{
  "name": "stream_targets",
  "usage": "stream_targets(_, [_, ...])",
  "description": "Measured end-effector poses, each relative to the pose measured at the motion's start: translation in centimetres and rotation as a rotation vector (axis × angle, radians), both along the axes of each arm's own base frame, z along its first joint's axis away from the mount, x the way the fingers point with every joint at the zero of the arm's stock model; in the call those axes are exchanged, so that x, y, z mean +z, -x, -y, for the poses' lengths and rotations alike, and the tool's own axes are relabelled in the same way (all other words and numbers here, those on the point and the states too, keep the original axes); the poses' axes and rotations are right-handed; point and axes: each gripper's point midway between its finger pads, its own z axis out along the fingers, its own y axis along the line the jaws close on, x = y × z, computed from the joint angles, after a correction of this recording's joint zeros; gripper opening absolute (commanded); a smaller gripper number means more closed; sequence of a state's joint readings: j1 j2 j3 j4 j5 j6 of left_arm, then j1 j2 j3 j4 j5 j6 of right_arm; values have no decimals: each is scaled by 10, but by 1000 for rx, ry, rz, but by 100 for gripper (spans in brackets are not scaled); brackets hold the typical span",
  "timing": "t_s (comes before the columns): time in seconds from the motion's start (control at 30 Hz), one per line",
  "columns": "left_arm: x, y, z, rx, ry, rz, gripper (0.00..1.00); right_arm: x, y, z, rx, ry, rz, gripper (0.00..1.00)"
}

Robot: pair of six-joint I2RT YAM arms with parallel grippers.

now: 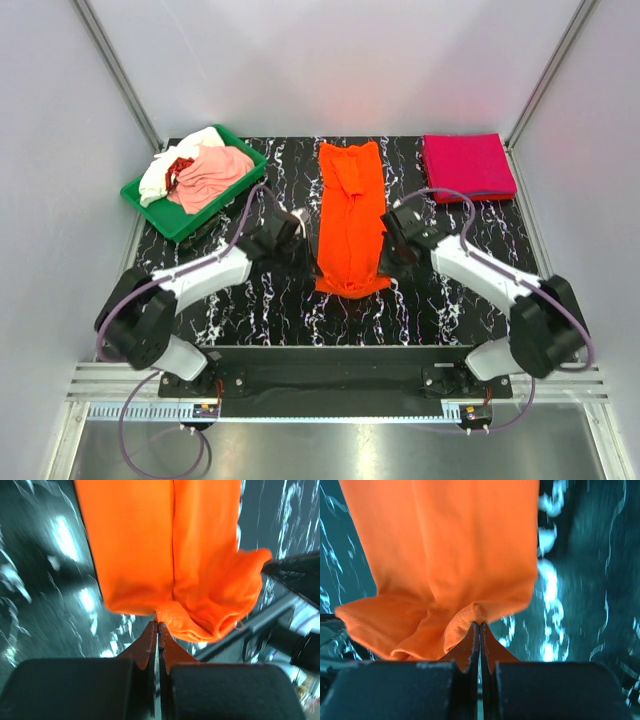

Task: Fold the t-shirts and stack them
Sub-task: Fold the tshirt

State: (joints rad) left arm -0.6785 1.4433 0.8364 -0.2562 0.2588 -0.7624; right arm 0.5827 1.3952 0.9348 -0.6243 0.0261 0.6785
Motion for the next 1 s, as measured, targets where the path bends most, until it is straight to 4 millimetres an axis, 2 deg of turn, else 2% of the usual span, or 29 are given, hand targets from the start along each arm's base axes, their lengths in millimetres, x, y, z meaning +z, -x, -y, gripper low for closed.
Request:
stream_targets(0.23, [-2,-85,3,34,-49,34,0,-5,-68,10,-2,93,18,0])
stream_targets(0.43, [-15,-144,1,70,-62,32,0,-6,-143,20,-8,125,58,0])
stream_targets(0.6, [-9,-194,-5,109,-33,49,0,2,-196,30,-24,127,114,0])
stream_targets(0.77, [8,-237,0,100,51,98,0,8,-228,37,-12,119,151,0])
stream_targets(1.0, [14,-261,3,89,111,105,0,18,-253,36,17,100,186,0])
